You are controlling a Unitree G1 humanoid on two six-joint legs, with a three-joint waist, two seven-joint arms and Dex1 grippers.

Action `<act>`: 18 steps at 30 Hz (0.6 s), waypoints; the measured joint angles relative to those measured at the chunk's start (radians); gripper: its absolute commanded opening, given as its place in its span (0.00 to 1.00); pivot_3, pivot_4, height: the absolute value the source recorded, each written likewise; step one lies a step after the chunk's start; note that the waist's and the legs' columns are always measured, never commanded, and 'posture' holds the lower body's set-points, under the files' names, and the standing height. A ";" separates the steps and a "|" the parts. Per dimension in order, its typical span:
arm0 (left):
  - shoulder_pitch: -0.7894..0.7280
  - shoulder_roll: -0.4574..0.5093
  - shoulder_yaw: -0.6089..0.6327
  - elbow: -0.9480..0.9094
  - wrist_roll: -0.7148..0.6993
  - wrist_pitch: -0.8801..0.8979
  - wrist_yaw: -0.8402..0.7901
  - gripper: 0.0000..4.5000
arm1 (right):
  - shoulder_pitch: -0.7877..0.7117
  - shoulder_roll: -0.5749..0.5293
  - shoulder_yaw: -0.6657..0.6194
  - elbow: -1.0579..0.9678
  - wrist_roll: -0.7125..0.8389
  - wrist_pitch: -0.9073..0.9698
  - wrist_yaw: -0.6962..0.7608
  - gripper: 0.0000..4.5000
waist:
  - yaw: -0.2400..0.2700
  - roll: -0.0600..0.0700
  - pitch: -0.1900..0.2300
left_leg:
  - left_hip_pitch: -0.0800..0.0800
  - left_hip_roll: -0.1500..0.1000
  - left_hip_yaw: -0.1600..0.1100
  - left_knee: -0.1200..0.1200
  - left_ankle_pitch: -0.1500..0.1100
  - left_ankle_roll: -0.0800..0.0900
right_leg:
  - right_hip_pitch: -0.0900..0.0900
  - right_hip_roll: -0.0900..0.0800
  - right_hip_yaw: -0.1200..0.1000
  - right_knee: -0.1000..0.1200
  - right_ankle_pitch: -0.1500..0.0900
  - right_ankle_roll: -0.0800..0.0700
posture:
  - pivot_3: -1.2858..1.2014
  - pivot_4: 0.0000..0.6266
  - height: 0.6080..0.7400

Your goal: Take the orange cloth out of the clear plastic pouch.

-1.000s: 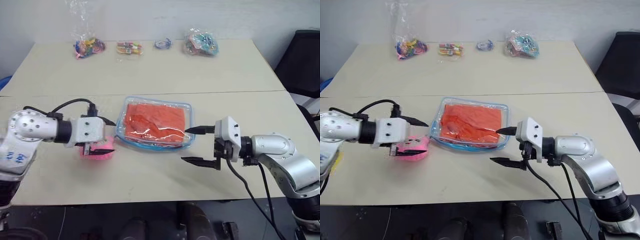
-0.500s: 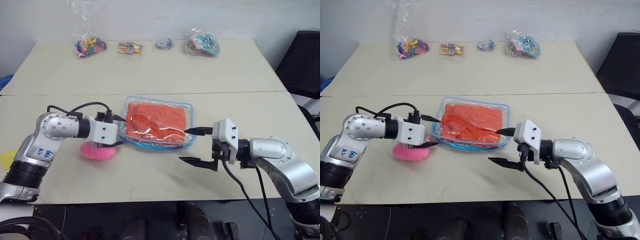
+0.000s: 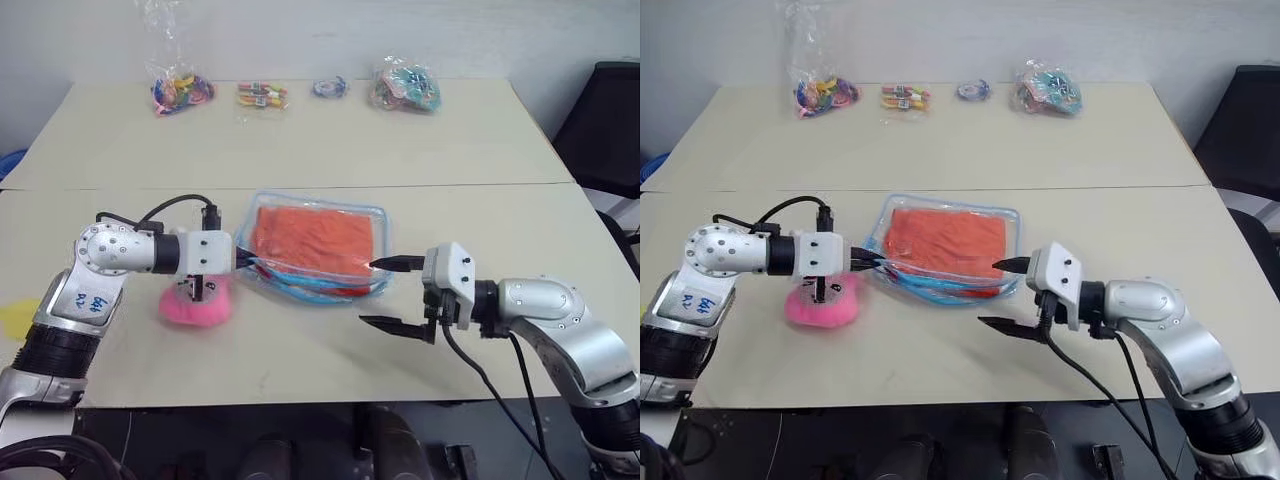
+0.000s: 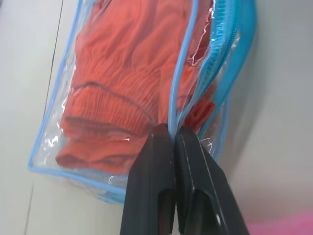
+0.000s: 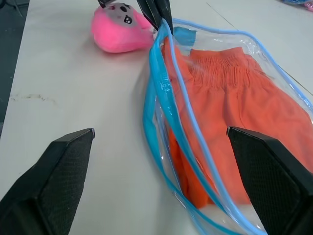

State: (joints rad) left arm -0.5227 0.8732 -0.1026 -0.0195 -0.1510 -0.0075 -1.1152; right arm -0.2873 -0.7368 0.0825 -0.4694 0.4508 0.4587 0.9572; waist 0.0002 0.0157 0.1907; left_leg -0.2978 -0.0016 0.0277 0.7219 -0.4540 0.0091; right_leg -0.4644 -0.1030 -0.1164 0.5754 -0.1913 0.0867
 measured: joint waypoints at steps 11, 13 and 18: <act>0.008 -0.167 0.047 -0.235 -0.156 0.478 0.213 0.00 | 0.030 0.040 0.037 -0.005 -0.086 -0.058 -0.045 0.39 | 0.002 -0.001 0.000 | 0.000 0.000 0.000 0.001 0.000 0.000 | 0.001 0.000 0.002 0.000 0.000 0.000 | 0.52 0.24 1.00; 0.031 -0.190 0.044 -0.263 -0.153 0.506 0.250 0.00 | 0.040 0.042 0.038 -0.013 -0.091 -0.066 -0.054 0.22 | 0.002 -0.001 0.000 | 0.000 0.000 0.000 0.001 0.000 0.000 | 0.001 0.000 0.002 0.000 0.000 0.000 | 0.52 0.24 1.00; 0.049 -0.219 0.035 -0.305 -0.140 0.540 0.306 0.00 | 0.049 0.044 0.053 -0.018 -0.150 -0.089 -0.081 0.01 | 0.002 -0.001 0.000 | 0.000 0.000 0.000 0.001 0.000 0.000 | 0.001 0.000 0.003 0.001 0.000 0.000 | 0.52 0.24 1.00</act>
State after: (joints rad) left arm -0.4740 0.6539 -0.0672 -0.3242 -0.2910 0.5329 -0.8089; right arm -0.2382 -0.6925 0.1350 -0.4876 0.3003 0.3698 0.8761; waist 0.0023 0.0151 0.1904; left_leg -0.2978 -0.0021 0.0278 0.7228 -0.4540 0.0090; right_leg -0.4631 -0.1029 -0.1134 0.5761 -0.1909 0.0870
